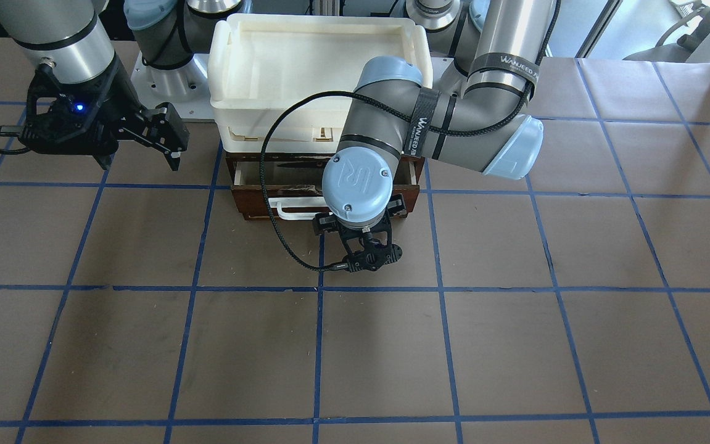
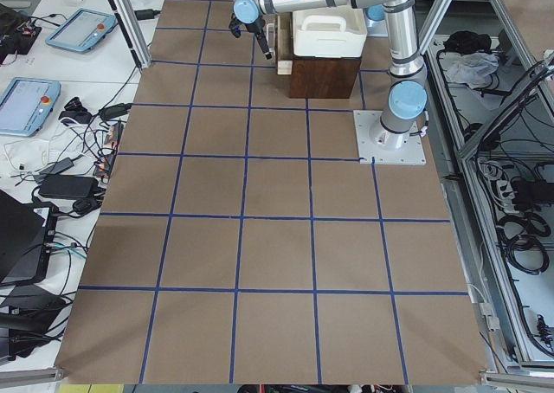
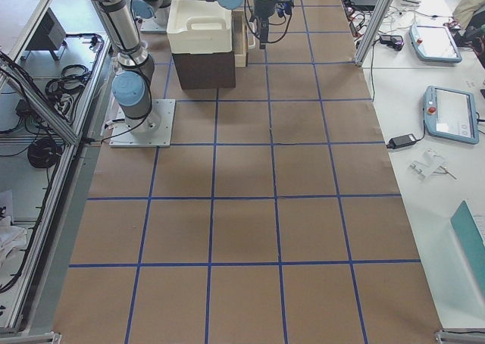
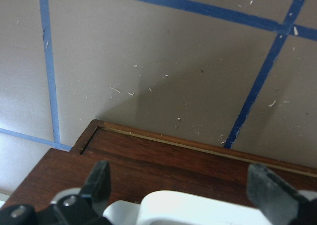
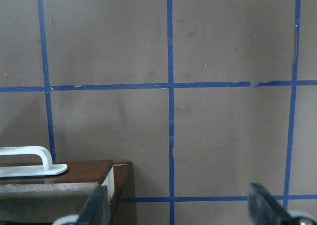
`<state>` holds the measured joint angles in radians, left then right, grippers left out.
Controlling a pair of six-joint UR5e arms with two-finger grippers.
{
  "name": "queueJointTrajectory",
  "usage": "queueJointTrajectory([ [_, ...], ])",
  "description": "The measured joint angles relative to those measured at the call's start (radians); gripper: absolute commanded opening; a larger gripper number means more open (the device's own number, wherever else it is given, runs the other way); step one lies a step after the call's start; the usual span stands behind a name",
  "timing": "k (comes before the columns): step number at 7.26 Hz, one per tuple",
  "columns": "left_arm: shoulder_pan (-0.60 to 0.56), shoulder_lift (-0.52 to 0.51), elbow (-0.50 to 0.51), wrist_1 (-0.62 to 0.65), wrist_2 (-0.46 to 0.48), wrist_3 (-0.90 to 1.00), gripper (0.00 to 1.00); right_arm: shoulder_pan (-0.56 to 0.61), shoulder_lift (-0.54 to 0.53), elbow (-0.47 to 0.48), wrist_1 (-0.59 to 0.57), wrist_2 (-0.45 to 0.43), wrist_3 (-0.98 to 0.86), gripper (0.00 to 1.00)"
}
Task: Put scissors in drawer and close it
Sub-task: 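Push the drawer fully closed with the left gripper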
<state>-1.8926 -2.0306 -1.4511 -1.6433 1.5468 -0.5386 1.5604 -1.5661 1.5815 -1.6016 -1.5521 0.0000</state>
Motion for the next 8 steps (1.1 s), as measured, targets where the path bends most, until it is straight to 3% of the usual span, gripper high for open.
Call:
queueJointTrajectory([
  [8, -0.032, 0.01, -0.027, -0.06, -0.001, 0.0, 1.0, 0.001, -0.002, -0.001, 0.0, 0.0, 0.0, 1.0],
])
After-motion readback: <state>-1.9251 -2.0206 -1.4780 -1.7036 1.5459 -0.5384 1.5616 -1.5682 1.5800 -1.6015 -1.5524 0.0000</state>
